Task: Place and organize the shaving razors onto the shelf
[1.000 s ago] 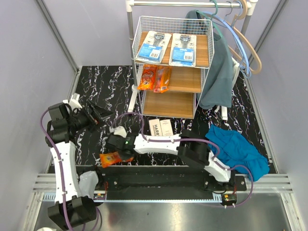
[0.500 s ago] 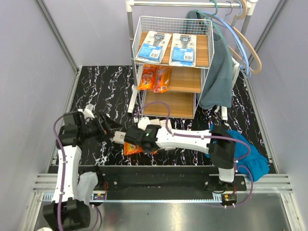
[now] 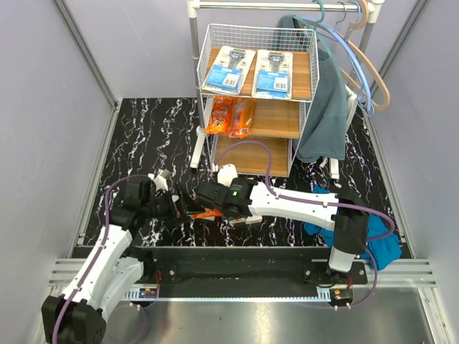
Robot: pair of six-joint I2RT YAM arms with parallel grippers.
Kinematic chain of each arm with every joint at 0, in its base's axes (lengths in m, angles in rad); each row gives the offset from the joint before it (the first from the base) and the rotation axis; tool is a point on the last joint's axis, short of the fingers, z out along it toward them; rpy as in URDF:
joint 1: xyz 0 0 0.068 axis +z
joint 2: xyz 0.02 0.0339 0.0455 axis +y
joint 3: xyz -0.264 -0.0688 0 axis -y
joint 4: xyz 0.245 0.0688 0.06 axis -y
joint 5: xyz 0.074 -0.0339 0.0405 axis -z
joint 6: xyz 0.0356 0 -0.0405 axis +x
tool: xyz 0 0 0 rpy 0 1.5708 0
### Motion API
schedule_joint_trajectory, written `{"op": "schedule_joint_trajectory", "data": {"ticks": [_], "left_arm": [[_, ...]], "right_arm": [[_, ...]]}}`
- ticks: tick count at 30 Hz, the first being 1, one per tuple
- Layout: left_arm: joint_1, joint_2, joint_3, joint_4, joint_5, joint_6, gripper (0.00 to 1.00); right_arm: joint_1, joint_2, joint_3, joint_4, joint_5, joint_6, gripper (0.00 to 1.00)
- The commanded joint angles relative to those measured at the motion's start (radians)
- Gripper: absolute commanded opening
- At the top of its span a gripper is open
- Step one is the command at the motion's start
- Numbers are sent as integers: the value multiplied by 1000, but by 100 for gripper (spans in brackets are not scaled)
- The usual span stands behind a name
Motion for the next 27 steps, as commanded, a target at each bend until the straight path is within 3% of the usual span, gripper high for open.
{"op": "schedule_joint_trajectory", "data": {"ticks": [1, 3, 7, 11, 15, 17, 18, 19, 23, 27], "left_arm": [[-47, 20, 11, 158, -54, -60, 99], [-61, 36, 5, 201, -60, -78, 99], [-81, 56, -1, 259, -68, -83, 87], [-82, 18, -3, 295, -123, -52, 25], [-81, -3, 8, 307, -157, -34, 0], [-81, 2, 17, 312, -154, -18, 0], [-81, 8, 20, 315, -143, -14, 0], [-82, 11, 23, 321, -135, -7, 0], [-82, 22, 42, 386, -74, 25, 0], [-81, 31, 30, 529, 70, -9, 0]], "right_arm": [[1, -53, 68, -20, 50, 10, 0], [1, -61, 80, -20, 39, 10, 0], [8, -90, 68, 24, 10, -5, 0], [9, -136, -1, 122, -48, -25, 0], [12, -231, -99, 254, -110, -18, 0], [11, -292, -163, 296, -125, -25, 5], [11, -317, -189, 337, -130, -25, 14], [9, -345, -244, 357, -128, -19, 42], [9, -563, -413, 461, -102, 54, 84], [0, -756, -581, 546, -93, 136, 99]]}}
